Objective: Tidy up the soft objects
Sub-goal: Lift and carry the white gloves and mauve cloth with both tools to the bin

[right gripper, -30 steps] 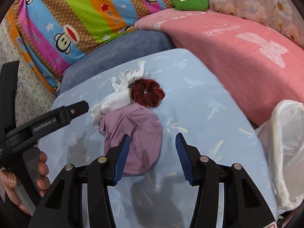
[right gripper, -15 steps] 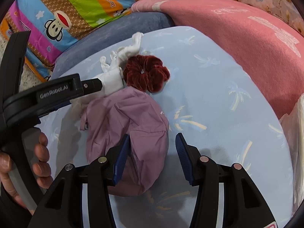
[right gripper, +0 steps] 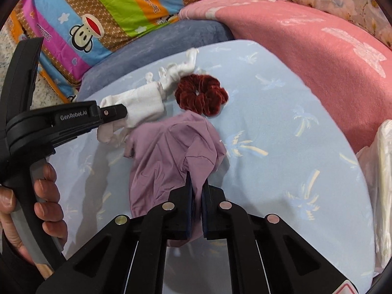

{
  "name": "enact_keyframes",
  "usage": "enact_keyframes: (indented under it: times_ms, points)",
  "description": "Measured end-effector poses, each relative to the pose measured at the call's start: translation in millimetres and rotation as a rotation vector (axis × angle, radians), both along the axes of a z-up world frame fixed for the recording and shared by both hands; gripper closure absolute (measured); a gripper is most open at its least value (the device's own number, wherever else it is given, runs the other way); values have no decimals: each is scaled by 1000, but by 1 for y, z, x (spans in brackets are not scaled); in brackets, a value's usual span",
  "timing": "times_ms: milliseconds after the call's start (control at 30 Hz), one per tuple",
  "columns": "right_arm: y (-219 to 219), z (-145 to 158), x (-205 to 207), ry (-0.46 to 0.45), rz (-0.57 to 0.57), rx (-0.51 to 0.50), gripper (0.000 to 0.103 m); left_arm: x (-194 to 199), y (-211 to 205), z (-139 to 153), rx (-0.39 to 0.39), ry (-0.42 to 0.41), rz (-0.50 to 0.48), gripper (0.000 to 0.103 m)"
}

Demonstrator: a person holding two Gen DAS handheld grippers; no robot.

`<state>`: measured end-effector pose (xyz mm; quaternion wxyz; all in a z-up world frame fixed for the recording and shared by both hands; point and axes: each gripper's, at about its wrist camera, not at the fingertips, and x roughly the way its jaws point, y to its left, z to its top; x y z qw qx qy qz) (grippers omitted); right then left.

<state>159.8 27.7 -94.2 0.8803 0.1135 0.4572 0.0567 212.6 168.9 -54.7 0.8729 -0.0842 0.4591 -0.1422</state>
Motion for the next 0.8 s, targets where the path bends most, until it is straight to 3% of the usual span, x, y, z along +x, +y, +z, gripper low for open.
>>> enact_keyframes:
  times_ms: [433,800]
  points:
    - [-30,76,-44,-163,-80,13,96,-50,-35,52,-7,-94,-64,90]
    - [-93,136,-93,-306,-197,10,96,-87,-87,83,3,-168,-167,90]
